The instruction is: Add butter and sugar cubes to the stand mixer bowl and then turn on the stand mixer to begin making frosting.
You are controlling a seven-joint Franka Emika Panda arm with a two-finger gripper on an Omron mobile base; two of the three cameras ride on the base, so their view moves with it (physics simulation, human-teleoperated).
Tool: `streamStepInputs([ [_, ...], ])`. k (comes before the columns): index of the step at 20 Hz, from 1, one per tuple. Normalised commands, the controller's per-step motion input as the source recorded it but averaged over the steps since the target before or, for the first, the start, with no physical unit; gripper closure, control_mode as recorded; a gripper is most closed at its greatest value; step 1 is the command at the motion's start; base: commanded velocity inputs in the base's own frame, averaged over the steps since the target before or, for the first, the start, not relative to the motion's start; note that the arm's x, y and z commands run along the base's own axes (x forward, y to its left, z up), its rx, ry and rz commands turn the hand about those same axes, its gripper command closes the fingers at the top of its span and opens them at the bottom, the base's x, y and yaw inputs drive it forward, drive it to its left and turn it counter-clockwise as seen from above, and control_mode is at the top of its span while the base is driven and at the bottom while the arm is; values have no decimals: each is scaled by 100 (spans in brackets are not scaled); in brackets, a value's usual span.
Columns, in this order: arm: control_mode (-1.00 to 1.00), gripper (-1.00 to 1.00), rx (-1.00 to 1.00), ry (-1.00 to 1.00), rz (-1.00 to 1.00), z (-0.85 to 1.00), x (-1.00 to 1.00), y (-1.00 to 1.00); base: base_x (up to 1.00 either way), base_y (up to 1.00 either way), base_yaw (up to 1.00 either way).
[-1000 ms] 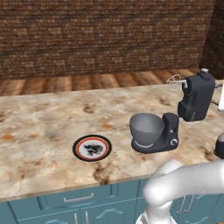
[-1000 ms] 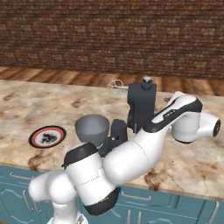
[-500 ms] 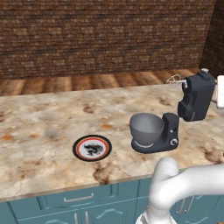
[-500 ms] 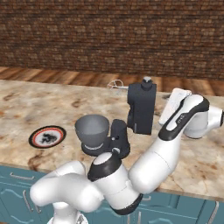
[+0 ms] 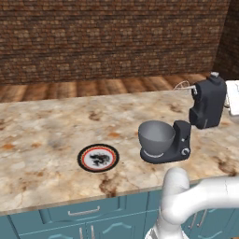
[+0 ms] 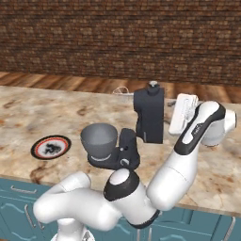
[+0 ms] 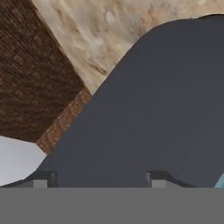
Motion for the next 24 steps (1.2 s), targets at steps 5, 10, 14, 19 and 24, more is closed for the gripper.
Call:
streamStepInputs([
  [5, -100, -100, 0, 3, 9, 0, 0, 99, 0, 0, 0],
  [10, -100, -100, -6, 5, 7, 0, 0, 100, 0, 0, 0],
  [14, -100, -100, -21, 9, 2, 0, -3, 100, 0, 0, 0],
  [19, -100, -100, -30, 11, 0, -3, -18, 100, 0, 0, 0],
  [24, -100, -100, -37, 15, 0, -47, -30, 99, 0, 0, 0],
])
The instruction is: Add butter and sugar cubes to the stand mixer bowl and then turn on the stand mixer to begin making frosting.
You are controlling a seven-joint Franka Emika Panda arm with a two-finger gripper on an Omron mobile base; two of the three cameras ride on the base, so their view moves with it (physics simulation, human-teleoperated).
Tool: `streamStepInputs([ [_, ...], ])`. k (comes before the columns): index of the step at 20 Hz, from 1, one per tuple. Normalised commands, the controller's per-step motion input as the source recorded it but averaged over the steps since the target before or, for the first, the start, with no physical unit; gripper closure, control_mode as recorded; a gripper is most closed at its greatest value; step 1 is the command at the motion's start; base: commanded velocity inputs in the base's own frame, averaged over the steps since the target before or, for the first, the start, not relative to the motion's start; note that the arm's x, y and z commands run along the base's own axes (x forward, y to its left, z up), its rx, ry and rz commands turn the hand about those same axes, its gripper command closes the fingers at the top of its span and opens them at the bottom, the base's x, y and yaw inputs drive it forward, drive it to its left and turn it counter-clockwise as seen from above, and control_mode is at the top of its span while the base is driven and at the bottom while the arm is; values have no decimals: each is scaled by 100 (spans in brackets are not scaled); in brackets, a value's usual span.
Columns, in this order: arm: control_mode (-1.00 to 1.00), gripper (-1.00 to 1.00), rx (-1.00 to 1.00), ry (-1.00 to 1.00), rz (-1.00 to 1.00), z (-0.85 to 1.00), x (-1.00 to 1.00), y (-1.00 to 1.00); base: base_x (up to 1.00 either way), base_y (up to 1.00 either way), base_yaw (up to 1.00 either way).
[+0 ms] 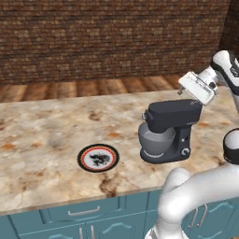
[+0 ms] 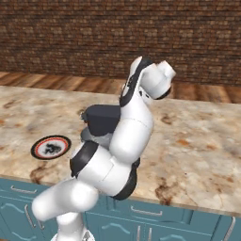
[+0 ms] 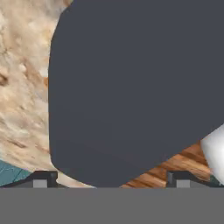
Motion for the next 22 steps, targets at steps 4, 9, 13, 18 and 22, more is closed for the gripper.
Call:
streamStepInputs([
  [4, -100, -100, -39, 20, 0, -93, -38, 84, 0, 0, 0],
  [9, -100, -100, -37, 20, 0, -93, -45, 71, 0, 0, 0],
  [13, -100, -100, -15, 0, 0, 16, -89, 21, 0, 0, 0],
  [18, -100, -100, -1, -14, 5, 65, -100, 0, 0, 0, 0],
  [22, -100, -100, 0, -14, 12, 29, -96, 8, 0, 0, 0],
])
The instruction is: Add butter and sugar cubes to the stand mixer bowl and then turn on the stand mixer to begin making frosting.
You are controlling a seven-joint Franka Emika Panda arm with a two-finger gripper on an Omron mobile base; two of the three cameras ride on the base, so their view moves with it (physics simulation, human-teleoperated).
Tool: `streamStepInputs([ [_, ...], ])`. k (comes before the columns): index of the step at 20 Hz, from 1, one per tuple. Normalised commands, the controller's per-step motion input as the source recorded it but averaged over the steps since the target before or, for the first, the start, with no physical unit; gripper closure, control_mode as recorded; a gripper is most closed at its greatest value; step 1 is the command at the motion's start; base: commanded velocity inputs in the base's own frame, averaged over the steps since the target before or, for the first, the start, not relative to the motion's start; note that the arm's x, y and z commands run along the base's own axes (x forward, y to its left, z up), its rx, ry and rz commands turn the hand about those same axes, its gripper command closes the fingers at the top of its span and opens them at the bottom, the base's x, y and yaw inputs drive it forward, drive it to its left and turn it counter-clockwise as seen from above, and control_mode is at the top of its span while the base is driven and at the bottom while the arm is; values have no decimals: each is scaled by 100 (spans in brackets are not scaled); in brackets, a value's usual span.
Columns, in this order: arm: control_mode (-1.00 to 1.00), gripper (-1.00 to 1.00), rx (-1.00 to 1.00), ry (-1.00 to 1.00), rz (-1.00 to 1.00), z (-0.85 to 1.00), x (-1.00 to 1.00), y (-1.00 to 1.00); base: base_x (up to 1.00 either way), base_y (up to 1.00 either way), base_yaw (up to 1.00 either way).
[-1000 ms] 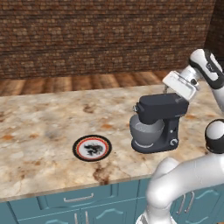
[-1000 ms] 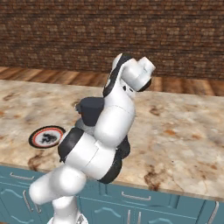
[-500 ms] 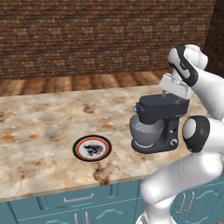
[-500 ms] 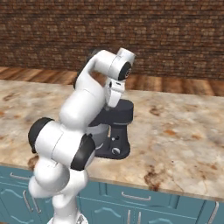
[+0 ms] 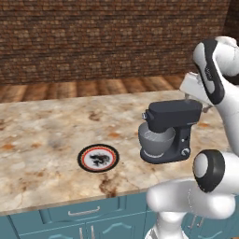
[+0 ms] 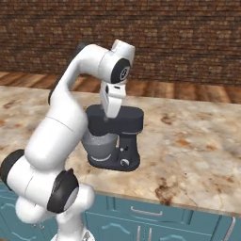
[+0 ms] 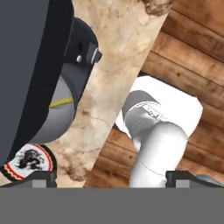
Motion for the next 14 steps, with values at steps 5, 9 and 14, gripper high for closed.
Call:
streamStepInputs([
  [5, -100, -100, -7, -10, 31, -5, -65, -7, 0, 0, 0],
  [9, -100, -100, -12, -13, 38, -28, -44, -31, 0, 0, 0],
  [14, -100, -100, -10, -19, 52, -28, -30, -43, 0, 0, 0],
])
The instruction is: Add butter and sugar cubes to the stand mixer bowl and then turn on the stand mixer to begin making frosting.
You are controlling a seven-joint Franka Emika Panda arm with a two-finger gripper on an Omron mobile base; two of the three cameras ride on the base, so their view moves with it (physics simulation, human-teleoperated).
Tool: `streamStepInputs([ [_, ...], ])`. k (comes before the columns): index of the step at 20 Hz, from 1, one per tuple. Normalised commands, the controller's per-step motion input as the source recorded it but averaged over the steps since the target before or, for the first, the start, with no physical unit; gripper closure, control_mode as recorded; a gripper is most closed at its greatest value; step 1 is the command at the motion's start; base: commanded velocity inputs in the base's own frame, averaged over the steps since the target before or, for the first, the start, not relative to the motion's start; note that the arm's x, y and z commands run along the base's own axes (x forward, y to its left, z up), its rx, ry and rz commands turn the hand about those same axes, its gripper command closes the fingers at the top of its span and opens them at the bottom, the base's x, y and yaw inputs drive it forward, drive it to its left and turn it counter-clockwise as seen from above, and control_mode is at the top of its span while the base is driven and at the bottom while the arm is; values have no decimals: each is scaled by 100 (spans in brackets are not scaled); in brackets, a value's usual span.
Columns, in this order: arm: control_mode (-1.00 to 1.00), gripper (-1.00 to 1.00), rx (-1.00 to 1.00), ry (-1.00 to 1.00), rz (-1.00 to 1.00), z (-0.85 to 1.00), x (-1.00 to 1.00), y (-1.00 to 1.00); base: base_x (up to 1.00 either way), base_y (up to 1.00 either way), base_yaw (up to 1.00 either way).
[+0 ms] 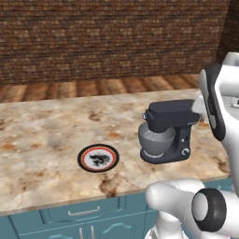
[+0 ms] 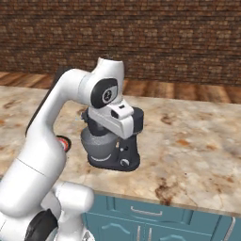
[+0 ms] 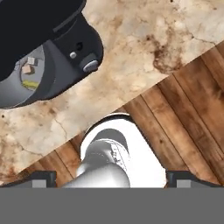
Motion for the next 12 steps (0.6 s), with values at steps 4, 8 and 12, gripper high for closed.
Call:
streamStepInputs([
  [4, -100, -100, -6, -23, 57, -48, -29, -11, 0, 0, 0],
  [8, -100, -100, -8, -25, 56, -62, -22, -2, 0, 0, 0],
  [12, -100, -100, -10, -24, 52, -56, 0, 0, 0, 0, 0],
])
